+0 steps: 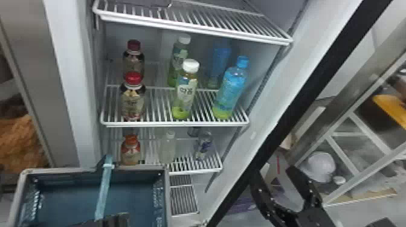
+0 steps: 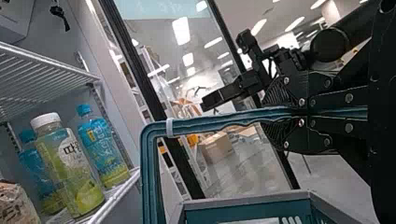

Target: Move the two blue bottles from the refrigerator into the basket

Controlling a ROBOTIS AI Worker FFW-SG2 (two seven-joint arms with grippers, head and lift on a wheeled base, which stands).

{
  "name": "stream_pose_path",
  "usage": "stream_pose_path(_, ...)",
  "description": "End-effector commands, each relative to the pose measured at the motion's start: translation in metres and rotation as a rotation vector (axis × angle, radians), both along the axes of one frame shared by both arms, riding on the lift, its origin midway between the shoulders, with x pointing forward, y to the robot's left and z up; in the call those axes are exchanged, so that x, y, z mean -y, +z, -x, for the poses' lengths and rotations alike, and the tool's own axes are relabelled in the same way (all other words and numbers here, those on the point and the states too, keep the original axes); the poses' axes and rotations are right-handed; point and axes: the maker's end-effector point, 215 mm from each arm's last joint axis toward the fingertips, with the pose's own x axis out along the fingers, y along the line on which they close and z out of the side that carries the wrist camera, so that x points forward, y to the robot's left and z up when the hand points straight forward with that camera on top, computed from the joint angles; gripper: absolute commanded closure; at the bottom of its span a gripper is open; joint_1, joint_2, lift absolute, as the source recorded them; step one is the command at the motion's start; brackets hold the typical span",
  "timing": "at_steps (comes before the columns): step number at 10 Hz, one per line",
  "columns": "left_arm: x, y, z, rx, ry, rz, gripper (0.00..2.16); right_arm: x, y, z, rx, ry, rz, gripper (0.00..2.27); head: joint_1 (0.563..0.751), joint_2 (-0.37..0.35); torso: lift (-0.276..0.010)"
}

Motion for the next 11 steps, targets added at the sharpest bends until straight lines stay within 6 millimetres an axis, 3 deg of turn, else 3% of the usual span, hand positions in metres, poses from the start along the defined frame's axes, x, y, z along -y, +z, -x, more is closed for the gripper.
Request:
stream_pose_path(1,0.000,0.000,0.000,0.000,0.000,0.000,1.20,0.000,-0.001,0.000,-0.002,-0.001,-0.002,0.12,0.695,-0.350,0.000)
stream_pose_path(7,-0.001,-0.001,0.000,-0.002,0.003,0.001,1.20,0.003,0.000,-0.012,0.021,-0.007,-0.001,0.12,0.695,-0.350,0.000)
stream_pose_path(11,-0.001,-0.001,0.000,-0.002,0.004,-0.001,1.20,0.007,0.002,-0.039,0.061,-0.015,0.021,0.12,0.695,-0.350,0.000)
